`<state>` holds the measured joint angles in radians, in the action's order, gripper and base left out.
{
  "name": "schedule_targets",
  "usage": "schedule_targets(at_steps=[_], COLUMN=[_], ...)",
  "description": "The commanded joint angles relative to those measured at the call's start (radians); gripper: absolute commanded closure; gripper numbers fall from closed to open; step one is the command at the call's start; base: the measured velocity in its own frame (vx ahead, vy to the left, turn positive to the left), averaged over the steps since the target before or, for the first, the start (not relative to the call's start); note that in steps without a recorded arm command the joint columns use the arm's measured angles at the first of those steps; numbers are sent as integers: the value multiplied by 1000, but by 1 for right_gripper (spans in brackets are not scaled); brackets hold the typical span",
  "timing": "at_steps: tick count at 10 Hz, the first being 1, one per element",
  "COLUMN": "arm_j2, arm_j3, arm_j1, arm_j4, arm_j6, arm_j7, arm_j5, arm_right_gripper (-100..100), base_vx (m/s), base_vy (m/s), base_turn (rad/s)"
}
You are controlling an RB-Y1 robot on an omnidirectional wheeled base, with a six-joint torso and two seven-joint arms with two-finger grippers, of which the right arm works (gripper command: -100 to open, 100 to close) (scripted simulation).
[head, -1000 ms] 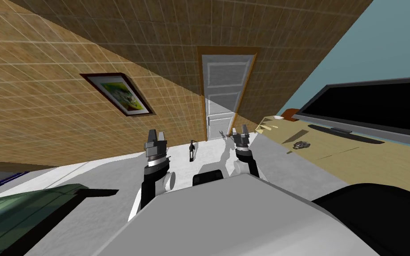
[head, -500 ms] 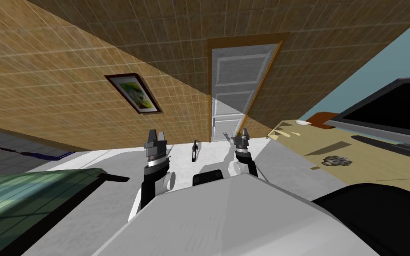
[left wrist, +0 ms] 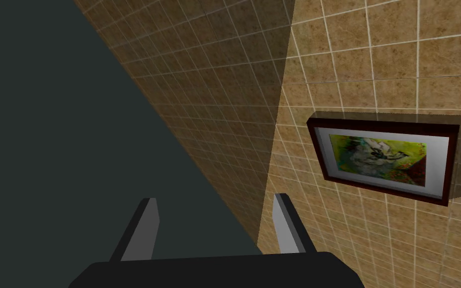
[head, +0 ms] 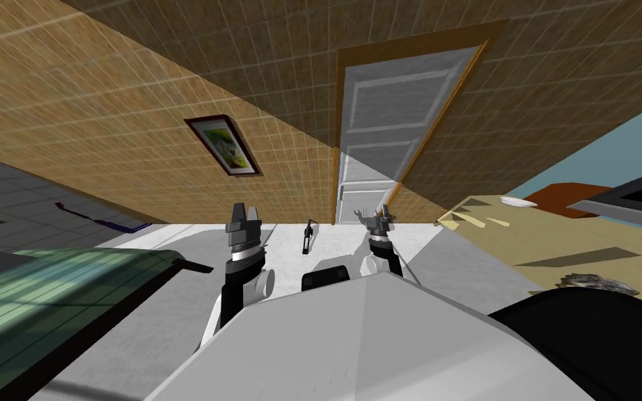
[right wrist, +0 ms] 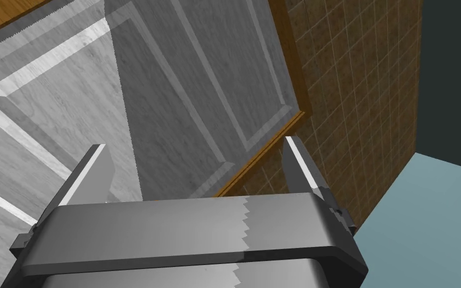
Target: Pull the door open
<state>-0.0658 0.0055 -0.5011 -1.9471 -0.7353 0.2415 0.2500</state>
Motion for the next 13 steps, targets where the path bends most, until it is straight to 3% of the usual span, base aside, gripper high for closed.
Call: schedule_targets(at_steps=[1, 13], arm_j2=[-4, -22], arm_j3=[0, 1], arm_j1=[1, -1], arm_j4=[29, 250], arm_j6=[-12, -115], arm_j7=[31, 260], arm_j5=[30, 258], arm_right_gripper=[-100, -100], base_vx=[80, 83], base_vy=[-40, -52], base_turn=[216, 197])
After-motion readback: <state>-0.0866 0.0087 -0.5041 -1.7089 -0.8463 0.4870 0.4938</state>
